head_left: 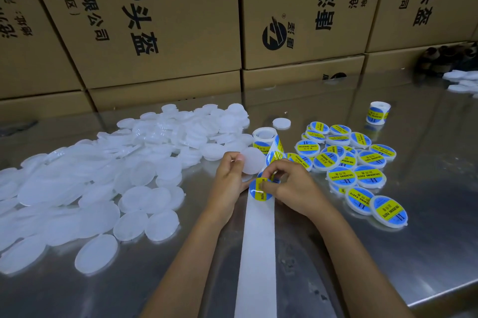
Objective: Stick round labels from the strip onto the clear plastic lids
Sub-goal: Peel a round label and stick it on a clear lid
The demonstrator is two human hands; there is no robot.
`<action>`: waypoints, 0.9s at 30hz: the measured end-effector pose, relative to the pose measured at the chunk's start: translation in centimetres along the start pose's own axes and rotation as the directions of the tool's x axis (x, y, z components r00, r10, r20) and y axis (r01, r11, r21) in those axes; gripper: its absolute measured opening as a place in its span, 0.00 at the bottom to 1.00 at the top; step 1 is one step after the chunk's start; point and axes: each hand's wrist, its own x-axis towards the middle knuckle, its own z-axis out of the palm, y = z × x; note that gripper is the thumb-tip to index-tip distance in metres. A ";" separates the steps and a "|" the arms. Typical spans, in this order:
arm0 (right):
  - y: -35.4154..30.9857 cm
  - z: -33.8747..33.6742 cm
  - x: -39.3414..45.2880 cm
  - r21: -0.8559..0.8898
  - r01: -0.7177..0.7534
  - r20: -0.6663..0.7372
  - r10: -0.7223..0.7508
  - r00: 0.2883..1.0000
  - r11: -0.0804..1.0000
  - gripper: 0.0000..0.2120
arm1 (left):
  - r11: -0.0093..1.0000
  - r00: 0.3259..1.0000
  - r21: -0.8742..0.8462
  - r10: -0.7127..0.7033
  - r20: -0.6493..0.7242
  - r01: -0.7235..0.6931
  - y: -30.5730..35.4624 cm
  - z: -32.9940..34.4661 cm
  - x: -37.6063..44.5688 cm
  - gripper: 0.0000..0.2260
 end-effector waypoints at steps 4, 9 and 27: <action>-0.5 -0.4 0.0 0.293 -0.066 0.016 0.064 0.998 0.954 0.09 | 1.000 1.000 0.030 -0.003 -0.002 0.003 0.0 0.0 -0.1 0.06; -0.6 -0.9 0.1 0.585 -0.117 0.033 0.120 0.992 0.802 0.09 | 0.999 0.999 -0.035 -0.035 0.029 0.036 0.0 0.0 -0.1 0.08; -1.0 0.2 0.1 0.465 0.008 -0.149 0.069 0.986 0.885 0.13 | 0.924 0.949 -0.328 -0.096 0.300 0.198 1.5 0.1 -1.5 0.16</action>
